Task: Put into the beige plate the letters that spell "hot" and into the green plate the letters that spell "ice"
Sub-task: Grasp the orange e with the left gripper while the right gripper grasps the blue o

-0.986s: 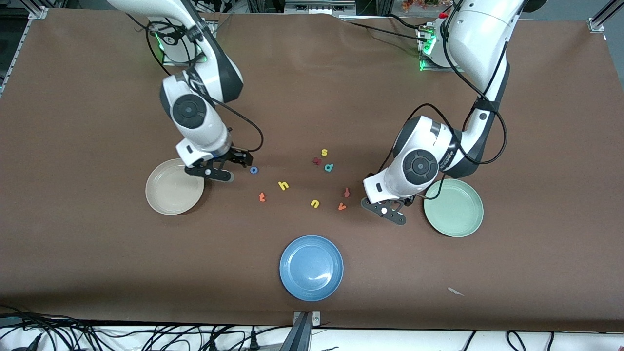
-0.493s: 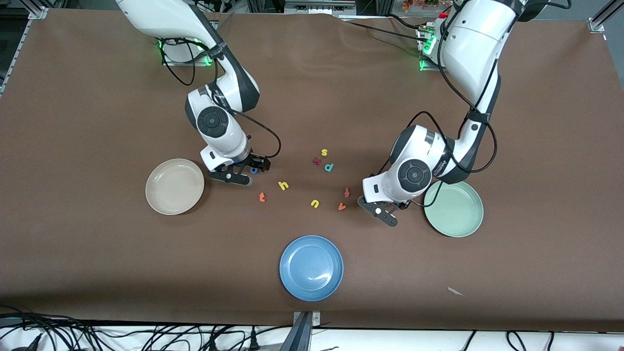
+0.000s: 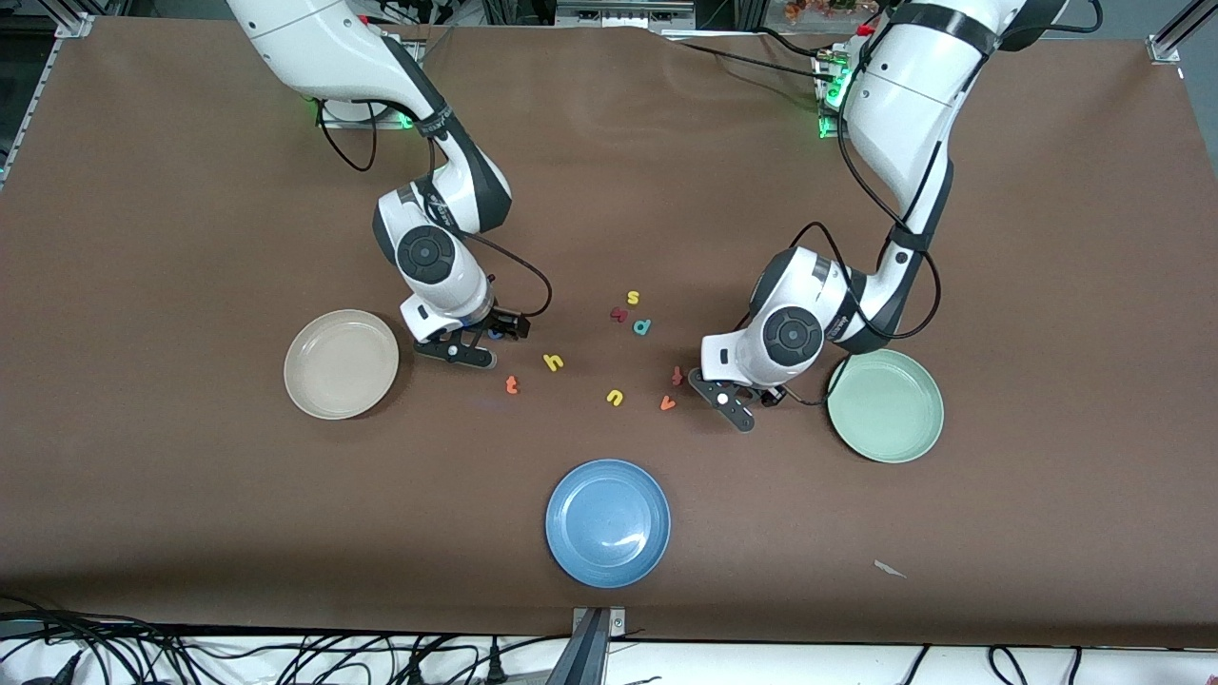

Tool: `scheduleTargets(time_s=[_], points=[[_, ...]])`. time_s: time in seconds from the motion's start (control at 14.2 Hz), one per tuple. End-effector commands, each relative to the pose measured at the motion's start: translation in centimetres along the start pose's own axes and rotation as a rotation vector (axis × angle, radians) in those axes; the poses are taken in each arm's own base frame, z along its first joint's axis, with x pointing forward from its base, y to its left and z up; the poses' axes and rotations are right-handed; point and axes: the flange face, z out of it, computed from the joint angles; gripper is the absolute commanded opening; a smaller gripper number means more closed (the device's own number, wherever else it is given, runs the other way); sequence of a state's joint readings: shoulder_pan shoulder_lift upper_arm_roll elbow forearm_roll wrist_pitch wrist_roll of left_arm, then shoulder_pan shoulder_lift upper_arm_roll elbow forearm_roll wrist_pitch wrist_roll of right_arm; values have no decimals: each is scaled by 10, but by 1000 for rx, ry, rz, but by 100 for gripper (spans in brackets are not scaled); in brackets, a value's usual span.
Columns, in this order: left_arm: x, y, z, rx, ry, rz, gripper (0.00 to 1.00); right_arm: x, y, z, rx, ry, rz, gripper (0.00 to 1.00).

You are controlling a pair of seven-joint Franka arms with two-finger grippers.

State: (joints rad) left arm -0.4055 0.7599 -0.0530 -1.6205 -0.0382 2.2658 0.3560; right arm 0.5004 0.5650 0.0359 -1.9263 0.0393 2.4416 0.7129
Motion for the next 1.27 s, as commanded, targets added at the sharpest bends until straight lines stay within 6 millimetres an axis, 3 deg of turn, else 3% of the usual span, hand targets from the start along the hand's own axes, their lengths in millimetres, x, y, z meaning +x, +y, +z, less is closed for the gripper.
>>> scheduleTargets(time_s=[0.0,0.07,0.21,0.42,0.56,0.63,0.99,1.2], points=[[-4,14,6,1,-10,48,71,-3,0,5,11,-9,14,93],[-4,16,6,2,-11,53,67,-4,-1,5,11,-11,9,90],[-4,15,7,26,-22,88,49,-4,0,7,8,-13,7,85],[-6,12,10,54,-39,114,45,-4,1,13,2,-20,7,76],[-8,11,10,55,-42,116,23,-6,0,18,-1,-25,5,72],[-8,12,9,55,-42,117,18,-11,-5,18,2,-29,-5,69],[-4,12,-2,61,-26,117,14,-12,-6,18,3,-32,-10,54],[-4,6,-39,77,11,109,15,-9,-4,17,5,-30,-19,53]])
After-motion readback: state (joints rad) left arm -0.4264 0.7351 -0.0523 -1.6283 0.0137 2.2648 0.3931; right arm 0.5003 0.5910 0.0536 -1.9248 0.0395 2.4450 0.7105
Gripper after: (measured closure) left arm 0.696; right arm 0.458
